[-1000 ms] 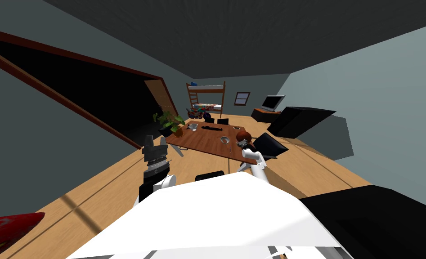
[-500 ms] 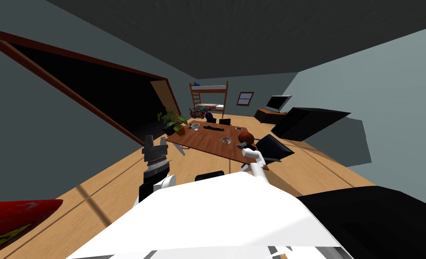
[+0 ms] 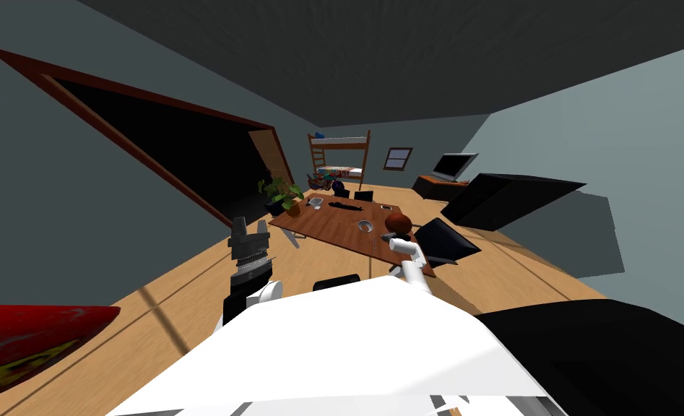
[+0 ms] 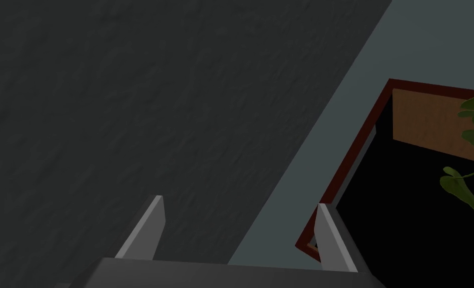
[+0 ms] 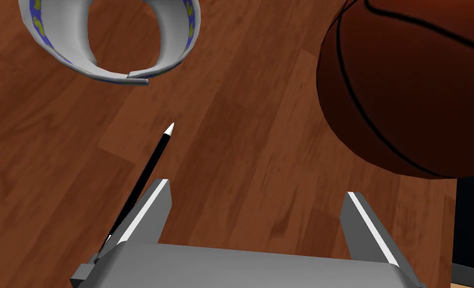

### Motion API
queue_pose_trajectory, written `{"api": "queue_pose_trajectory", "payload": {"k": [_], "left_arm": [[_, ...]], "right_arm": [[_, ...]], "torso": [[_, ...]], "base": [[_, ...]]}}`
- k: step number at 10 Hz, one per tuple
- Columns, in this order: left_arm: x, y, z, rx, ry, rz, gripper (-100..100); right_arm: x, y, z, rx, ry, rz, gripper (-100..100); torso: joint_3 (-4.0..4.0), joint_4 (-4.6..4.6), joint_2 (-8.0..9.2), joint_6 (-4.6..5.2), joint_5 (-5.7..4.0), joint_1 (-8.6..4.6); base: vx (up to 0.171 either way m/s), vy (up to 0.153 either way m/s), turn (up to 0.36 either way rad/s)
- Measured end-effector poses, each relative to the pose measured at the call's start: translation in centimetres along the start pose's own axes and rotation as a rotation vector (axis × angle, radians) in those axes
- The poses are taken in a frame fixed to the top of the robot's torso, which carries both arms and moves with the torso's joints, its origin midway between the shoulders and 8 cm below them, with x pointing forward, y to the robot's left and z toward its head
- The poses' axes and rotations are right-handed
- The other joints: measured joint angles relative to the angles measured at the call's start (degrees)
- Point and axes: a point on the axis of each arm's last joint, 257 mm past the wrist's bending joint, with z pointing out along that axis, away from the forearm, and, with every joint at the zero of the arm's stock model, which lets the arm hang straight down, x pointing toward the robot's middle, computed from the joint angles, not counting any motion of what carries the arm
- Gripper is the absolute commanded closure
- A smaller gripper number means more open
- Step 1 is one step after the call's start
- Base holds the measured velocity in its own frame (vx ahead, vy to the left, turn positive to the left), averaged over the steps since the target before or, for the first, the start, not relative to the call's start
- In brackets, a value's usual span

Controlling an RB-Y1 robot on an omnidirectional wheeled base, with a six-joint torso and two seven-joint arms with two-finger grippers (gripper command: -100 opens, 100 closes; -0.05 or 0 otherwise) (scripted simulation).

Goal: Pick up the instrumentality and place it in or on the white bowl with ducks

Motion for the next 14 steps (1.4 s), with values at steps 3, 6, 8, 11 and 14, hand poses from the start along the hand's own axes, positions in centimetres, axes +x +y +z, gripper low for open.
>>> {"api": "queue_pose_trajectory", "payload": {"k": [3,6,8,11,14], "left_arm": [[0.0,0.0,0.0,0.000,0.000,0.000,0],[0.0,0.0,0.0,0.000,0.000,0.000,0],[0.0,0.0,0.0,0.000,0.000,0.000,0],[0.0,0.0,0.0,0.000,0.000,0.000,0],[0.0,0.0,0.0,0.000,0.000,0.000,0]], "right_arm": [[-2.0,-0.2,0.3,0.024,-0.076,0.068,-100],[-4.6,-1.0,0.7,0.055,-0.184,0.156,-100],[-6.4,-1.5,0.9,0.072,-0.256,0.221,-100],[-8.8,-2.2,0.8,0.094,-0.363,0.318,-100],[-10.7,-3.1,0.3,0.112,-0.448,0.374,-100]], "torso": [[0.01,0.00,0.01,0.01,0.00,0.00],[0.00,0.00,0.00,0.04,0.00,-0.02],[0.00,0.00,0.00,0.04,0.00,-0.01],[0.00,0.00,0.00,0.02,0.00,-0.01],[0.01,0.00,0.01,0.03,0.01,0.01]], "base": [[0.001,-0.002,0.063],[0.003,-0.005,0.108],[0.002,-0.005,0.085],[0.002,-0.005,0.080],[0.000,-0.002,0.052]]}}
